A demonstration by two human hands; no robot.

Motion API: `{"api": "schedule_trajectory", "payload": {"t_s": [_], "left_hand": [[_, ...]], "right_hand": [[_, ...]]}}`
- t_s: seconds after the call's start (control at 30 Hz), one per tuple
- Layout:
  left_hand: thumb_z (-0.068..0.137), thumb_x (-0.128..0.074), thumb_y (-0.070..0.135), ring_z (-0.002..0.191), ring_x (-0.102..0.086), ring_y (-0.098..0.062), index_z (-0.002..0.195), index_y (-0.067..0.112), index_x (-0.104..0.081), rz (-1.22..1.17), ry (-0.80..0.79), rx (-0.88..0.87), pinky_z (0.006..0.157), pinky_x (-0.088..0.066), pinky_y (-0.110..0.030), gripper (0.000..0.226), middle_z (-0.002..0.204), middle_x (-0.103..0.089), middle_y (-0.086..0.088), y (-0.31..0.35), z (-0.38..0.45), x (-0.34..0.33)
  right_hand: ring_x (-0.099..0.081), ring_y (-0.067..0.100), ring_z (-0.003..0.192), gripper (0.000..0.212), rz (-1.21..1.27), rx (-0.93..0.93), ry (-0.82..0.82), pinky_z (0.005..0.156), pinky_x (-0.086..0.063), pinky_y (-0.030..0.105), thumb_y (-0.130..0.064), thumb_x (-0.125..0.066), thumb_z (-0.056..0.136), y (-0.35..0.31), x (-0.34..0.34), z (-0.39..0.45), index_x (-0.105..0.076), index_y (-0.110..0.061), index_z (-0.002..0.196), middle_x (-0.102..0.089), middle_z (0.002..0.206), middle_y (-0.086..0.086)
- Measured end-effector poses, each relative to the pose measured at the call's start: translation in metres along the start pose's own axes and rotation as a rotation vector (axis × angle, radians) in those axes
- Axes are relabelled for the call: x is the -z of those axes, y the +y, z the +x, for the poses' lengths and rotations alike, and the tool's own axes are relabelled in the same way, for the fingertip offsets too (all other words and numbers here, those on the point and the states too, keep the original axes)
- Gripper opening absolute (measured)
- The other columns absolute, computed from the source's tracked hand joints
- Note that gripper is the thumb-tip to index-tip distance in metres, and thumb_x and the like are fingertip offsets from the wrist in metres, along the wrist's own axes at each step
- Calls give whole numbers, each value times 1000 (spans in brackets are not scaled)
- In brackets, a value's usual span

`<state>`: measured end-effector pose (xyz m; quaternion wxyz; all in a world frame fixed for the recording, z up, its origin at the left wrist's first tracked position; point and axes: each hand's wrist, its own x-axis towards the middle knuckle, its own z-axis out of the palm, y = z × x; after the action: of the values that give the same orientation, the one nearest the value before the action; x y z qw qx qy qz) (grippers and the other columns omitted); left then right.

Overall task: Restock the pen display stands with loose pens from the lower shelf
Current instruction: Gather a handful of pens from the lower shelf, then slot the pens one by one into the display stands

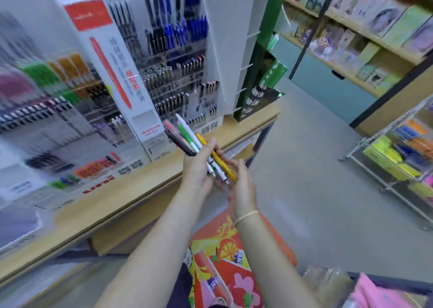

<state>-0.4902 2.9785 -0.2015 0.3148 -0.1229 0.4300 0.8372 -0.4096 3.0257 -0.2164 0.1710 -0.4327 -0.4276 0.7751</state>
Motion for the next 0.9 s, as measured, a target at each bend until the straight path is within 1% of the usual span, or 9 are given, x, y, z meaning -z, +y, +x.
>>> {"api": "schedule_trajectory", "payload": {"t_s": [0.1, 0.23, 0.33, 0.4, 0.5, 0.57, 0.7, 0.8, 0.9], "left_hand": [[93, -67, 6, 58, -60, -17, 95, 7, -58, -46, 2, -79, 56, -54, -29, 9, 67, -59, -5, 27, -38, -13], [93, -67, 3, 58, -61, -16, 89, 10, -59, -82, 39, -205, 56, -55, -28, 10, 66, -62, -4, 59, -73, -14], [91, -66, -1, 63, -62, -20, 98, 9, -59, -64, 1, -241, 60, -57, -31, 13, 69, -64, -7, 64, -94, -10], [90, -66, -3, 64, -62, -21, 109, 10, -61, -60, -14, -234, 62, -57, -33, 23, 71, -65, -8, 57, -104, -6], [90, -67, 0, 66, -63, -20, 126, 3, -60, -62, -51, -212, 66, -58, -32, 36, 74, -64, -8, 47, -115, 1], [91, -66, 1, 66, -64, -18, 116, 4, -64, -31, -92, -193, 68, -59, -30, 25, 75, -64, -7, 45, -122, 5], [93, -65, 2, 65, -68, -19, 105, 8, -65, 239, -145, -170, 59, -58, -29, 14, 75, -69, -8, 54, -135, 21], [93, -65, 3, 61, -68, -18, 100, 5, -64, 533, -228, -2, 57, -57, -26, 7, 76, -67, -9, 61, -150, 39], [92, -65, 0, 60, -66, -17, 103, 7, -64, 641, -390, 175, 58, -57, -26, 13, 70, -66, -4, 55, -167, 47]], "right_hand": [[-68, 24, 82, 34, 19, 11, 36, 84, -55, 46, -40, -48, 100, -19, -19, -33, -68, -14, 92, -74, 92, 9], [-70, 26, 78, 36, 25, 33, 4, 63, -57, 36, -44, -48, 98, -23, -23, -59, -66, -14, 96, -73, 96, 14], [-69, 18, 74, 32, 107, 57, -68, 61, -56, 29, -35, -45, 103, -25, -29, -79, -65, -10, 99, -72, 89, 10], [-70, 15, 77, 32, 101, 143, -82, 65, -56, 25, -25, -41, 105, -28, -35, -87, -65, -4, 100, -72, 92, 11], [-70, 19, 93, 34, 43, 201, -120, 87, -56, 33, -26, -42, 106, -22, -42, -96, -67, -6, 97, -73, 101, 13], [-67, 21, 101, 36, 10, 187, -163, 94, -53, 37, -33, -41, 106, -14, -39, -99, -67, -11, 97, -72, 105, 12], [-68, 15, 98, 36, -56, 198, -327, 84, -54, 28, -36, -35, 107, -14, -14, -101, -65, -15, 110, -73, 101, 0], [-68, 20, 106, 33, -116, 268, -404, 93, -54, 37, -35, -41, 105, -32, -2, -97, -56, -15, 127, -69, 117, 7], [-65, 23, 115, 33, -257, 335, -481, 97, -53, 50, -47, -52, 98, -51, -9, -100, -57, -35, 129, -65, 127, 0]]}}
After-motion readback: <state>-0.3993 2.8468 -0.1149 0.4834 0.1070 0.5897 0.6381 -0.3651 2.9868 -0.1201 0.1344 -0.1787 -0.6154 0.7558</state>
